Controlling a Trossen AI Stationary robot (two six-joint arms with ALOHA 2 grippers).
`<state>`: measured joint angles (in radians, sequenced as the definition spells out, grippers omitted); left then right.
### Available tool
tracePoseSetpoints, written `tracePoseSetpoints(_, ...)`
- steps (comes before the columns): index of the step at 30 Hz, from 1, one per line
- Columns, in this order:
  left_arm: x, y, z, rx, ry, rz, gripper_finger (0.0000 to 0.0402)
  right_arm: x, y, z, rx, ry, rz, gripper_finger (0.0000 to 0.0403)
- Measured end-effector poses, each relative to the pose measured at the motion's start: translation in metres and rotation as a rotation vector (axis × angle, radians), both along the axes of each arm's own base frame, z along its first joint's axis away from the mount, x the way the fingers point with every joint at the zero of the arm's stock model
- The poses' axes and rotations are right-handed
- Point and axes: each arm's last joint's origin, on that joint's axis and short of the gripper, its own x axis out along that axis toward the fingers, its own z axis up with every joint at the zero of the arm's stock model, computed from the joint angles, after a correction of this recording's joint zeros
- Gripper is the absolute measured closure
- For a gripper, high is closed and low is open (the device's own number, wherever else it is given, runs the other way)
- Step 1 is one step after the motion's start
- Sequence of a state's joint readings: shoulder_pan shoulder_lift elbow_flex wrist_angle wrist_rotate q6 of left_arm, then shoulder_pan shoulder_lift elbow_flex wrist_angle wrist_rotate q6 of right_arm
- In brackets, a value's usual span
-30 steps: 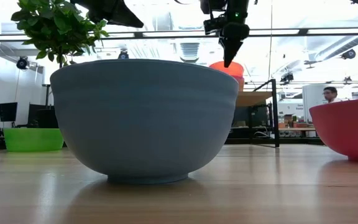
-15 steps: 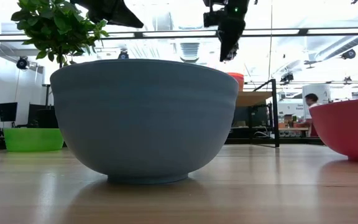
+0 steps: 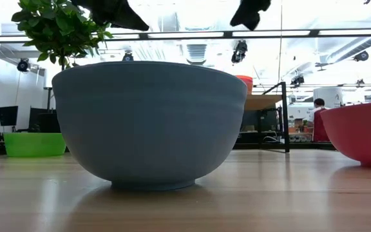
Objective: Place and stack bowls onto a shelf
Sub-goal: Stack the big blue bowl on top of the big pink bowl
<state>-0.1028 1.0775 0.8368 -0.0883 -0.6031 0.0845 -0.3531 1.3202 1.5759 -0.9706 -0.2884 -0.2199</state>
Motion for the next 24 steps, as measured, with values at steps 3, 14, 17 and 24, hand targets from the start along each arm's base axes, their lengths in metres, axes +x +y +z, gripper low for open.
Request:
tracePoseSetpoints(3,0.002,-0.004,-0.001,-0.06,-0.005,-0.115,0.0402,-0.011,0.021,-0.015,0.03,-0.033,0.022,0.0394)
tracePoseSetpoints(14,0.009,-0.016,-0.008,-0.397,-0.046,-0.286,0.0402,-0.04,0.083,-0.075,0.075,-0.039,0.023,0.0394)
tracePoseSetpoints(17,0.015,-0.02,-0.016,-0.442,-0.023,-0.281,0.0402,-0.043,0.097,-0.09,0.099,-0.067,0.051,0.0394)
tracePoseSetpoints(24,0.037,-0.029,-0.039,-0.509,0.083,-0.304,0.0395,-0.046,0.124,-0.12,0.122,-0.121,0.052,0.0394)
